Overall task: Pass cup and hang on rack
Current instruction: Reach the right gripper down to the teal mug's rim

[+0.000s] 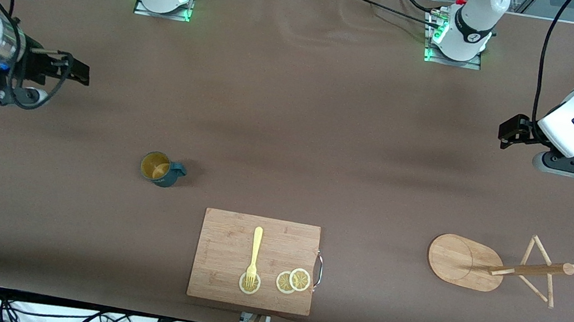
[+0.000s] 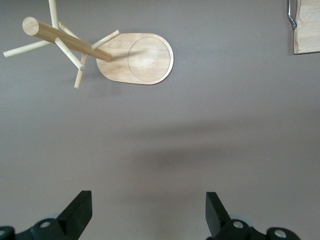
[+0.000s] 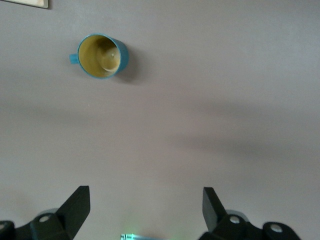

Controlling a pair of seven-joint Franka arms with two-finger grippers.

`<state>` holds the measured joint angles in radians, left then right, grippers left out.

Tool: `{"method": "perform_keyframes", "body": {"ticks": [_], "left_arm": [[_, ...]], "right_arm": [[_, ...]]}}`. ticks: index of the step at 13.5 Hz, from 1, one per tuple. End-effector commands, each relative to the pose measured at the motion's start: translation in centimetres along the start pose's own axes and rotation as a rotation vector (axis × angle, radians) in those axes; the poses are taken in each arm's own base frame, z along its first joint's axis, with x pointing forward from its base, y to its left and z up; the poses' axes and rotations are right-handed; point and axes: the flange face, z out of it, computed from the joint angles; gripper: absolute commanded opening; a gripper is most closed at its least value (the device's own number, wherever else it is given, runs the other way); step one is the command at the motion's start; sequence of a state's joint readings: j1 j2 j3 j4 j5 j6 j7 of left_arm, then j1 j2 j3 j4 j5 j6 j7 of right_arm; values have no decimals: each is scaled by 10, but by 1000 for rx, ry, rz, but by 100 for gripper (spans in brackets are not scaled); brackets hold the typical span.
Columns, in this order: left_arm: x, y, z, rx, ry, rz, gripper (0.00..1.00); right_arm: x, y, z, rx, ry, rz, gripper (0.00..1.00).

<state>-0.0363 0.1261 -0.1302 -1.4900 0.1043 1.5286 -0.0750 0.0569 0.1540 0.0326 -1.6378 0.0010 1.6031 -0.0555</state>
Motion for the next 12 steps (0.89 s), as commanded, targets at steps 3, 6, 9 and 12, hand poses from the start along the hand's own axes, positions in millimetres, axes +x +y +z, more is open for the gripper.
{"method": "perform_keyframes", "body": {"ticks": [3, 6, 9, 12], "left_arm": [[3, -4, -6, 22, 11, 16, 100], [3, -3, -5, 22, 9, 17, 100], [3, -4, -6, 23, 11, 16, 100], [3, -6, -5, 23, 9, 11, 100]], "right_arm": [[50, -16, 61, 36, 46, -14, 99], [84, -24, 109, 45, 78, -21, 99], [109, -37, 149, 65, 113, -25, 99], [122, -43, 184, 61, 119, -42, 99]]}}
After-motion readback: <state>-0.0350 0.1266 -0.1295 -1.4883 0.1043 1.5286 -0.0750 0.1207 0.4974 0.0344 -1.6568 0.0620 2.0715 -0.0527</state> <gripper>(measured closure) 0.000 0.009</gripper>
